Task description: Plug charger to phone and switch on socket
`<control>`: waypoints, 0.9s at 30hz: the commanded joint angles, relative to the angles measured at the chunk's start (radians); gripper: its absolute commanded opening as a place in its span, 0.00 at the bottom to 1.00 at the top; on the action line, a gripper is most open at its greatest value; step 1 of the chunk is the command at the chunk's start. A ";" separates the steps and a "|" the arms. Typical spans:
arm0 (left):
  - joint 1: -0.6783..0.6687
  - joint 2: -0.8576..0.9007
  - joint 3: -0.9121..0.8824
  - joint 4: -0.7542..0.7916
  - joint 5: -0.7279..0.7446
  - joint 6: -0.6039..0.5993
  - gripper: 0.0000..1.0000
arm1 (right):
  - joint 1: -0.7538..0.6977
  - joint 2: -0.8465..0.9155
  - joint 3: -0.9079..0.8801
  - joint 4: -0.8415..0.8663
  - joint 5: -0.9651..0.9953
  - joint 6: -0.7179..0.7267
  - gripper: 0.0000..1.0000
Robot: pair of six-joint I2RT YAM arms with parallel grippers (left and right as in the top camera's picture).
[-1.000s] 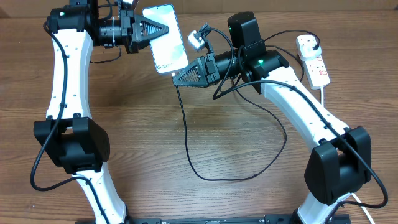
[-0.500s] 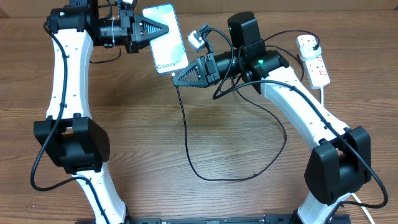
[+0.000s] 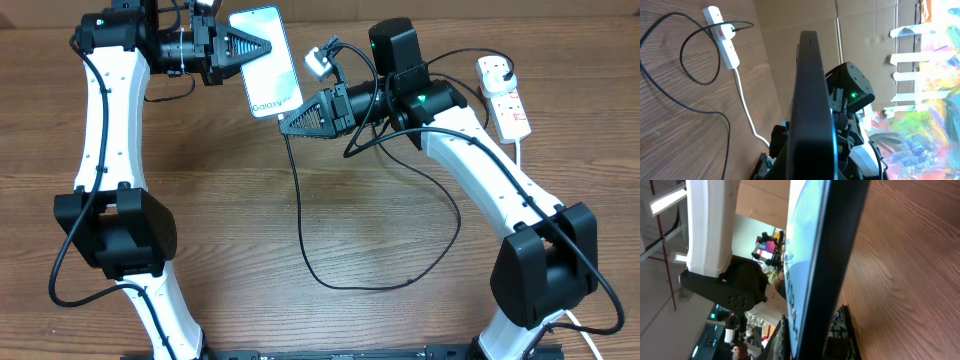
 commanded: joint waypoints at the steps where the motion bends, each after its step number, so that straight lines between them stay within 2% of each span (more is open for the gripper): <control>1: -0.013 -0.006 0.014 0.003 0.056 -0.006 0.04 | -0.006 0.003 -0.005 0.006 0.015 0.001 0.04; 27: -0.039 -0.006 0.014 0.004 -0.008 -0.002 0.04 | -0.010 0.003 -0.005 0.011 -0.013 0.005 0.04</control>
